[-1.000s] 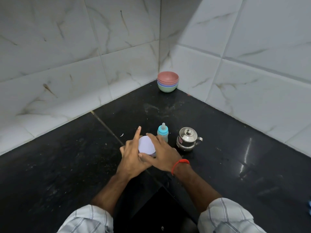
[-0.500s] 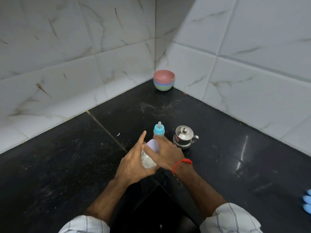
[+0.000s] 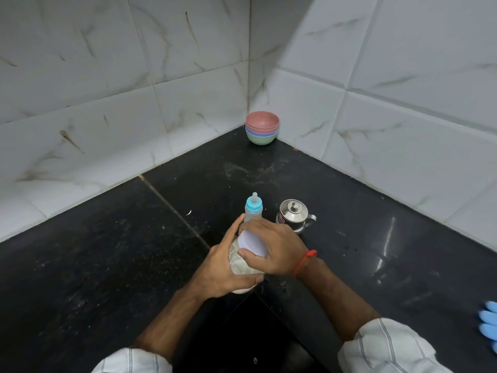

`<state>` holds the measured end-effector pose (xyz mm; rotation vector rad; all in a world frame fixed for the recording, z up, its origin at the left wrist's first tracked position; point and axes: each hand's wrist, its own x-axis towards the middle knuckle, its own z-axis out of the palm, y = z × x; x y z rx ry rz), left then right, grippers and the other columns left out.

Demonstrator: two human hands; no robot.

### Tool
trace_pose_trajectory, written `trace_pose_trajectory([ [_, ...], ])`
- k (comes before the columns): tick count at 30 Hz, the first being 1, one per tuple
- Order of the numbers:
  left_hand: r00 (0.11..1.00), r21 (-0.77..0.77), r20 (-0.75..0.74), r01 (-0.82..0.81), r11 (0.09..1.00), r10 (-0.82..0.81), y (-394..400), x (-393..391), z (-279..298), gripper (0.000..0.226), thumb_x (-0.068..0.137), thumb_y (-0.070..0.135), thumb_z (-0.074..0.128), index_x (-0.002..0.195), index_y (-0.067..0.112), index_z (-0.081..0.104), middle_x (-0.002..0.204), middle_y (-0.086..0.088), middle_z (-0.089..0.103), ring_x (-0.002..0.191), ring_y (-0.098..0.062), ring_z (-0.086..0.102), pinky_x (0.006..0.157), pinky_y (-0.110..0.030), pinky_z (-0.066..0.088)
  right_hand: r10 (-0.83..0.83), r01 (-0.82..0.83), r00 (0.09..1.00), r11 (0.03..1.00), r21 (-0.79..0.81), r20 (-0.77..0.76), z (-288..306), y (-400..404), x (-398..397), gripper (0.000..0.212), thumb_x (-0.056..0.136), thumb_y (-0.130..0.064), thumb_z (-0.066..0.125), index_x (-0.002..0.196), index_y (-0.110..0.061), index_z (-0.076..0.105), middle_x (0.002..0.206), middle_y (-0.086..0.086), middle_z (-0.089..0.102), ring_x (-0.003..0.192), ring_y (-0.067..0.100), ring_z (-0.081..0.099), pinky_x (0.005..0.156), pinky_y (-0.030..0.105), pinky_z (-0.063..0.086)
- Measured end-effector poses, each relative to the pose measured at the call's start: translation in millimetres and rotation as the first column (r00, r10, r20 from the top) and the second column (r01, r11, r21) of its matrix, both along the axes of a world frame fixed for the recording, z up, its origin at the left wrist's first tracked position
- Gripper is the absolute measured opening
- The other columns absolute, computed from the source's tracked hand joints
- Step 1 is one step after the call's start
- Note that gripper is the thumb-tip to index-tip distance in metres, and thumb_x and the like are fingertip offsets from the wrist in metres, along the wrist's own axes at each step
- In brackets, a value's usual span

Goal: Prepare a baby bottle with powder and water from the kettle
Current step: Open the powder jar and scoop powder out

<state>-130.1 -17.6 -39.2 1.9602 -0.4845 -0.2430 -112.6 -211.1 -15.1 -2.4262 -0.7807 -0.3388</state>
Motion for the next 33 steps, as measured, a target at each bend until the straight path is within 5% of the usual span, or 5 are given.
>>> trace_pose_trajectory([
  [5, 0.989, -0.029, 0.012, -0.147, 0.989, 0.147, -1, 0, 5, 0.131, 0.061, 0.043, 0.096, 0.157, 0.055, 0.007, 0.135, 0.018, 0.064, 0.122, -0.006, 0.065, 0.103, -0.043, 0.056, 0.32, -0.189, 0.871, 0.918, 0.347, -0.372, 33, -5, 4, 0.086, 0.074, -0.008, 0.061, 0.155, -0.024, 0.035, 0.144, -0.013, 0.044, 0.136, 0.018, 0.042, 0.117, 0.037, 0.035],
  [11, 0.989, 0.085, 0.052, -0.141, 0.986, 0.137, 3, -1, 15, 0.136, 0.057, 0.056, 0.092, 0.153, 0.062, -0.004, 0.135, 0.022, 0.062, 0.123, -0.009, 0.064, 0.102, -0.046, 0.055, -0.218, 0.18, 0.86, 0.976, -0.125, -0.462, 45, 6, 2, 0.079, 0.079, -0.078, 0.056, 0.148, -0.047, 0.035, 0.149, -0.006, 0.046, 0.135, 0.018, 0.048, 0.113, 0.047, 0.043],
  [16, 0.992, 0.098, 0.044, -0.123, 0.987, 0.12, 3, -2, 12, 0.141, 0.057, 0.049, 0.094, 0.153, 0.06, -0.009, 0.132, 0.024, 0.062, 0.117, -0.007, 0.066, 0.096, -0.046, 0.059, 0.048, -0.061, 0.772, 0.998, 0.002, -0.633, 50, 4, -2, 0.088, 0.085, -0.021, 0.071, 0.157, -0.037, 0.024, 0.153, 0.0, 0.033, 0.142, 0.022, 0.032, 0.118, 0.043, 0.033],
  [21, 0.993, 0.13, 0.047, -0.112, 0.985, 0.107, 6, -2, 13, 0.142, 0.056, 0.053, 0.092, 0.153, 0.06, -0.012, 0.135, 0.028, 0.058, 0.121, -0.005, 0.063, 0.103, -0.046, 0.055, -0.136, 0.058, 0.828, 0.985, -0.16, -0.543, 40, 3, 1, 0.08, 0.083, -0.066, 0.066, 0.152, -0.045, 0.03, 0.153, 0.001, 0.039, 0.138, 0.029, 0.041, 0.116, 0.053, 0.038],
  [33, 0.998, 0.124, -0.054, 0.039, 0.992, -0.033, 10, 3, 5, 0.137, 0.059, 0.057, 0.094, 0.156, 0.056, -0.002, 0.155, 0.031, 0.037, 0.14, 0.003, 0.045, 0.117, -0.044, 0.044, 0.263, -0.261, 0.814, 0.962, 0.079, -0.518, 31, -15, -3, 0.071, 0.076, -0.008, 0.074, 0.138, -0.035, 0.053, 0.143, -0.009, 0.043, 0.142, 0.017, 0.032, 0.121, 0.044, 0.027],
])
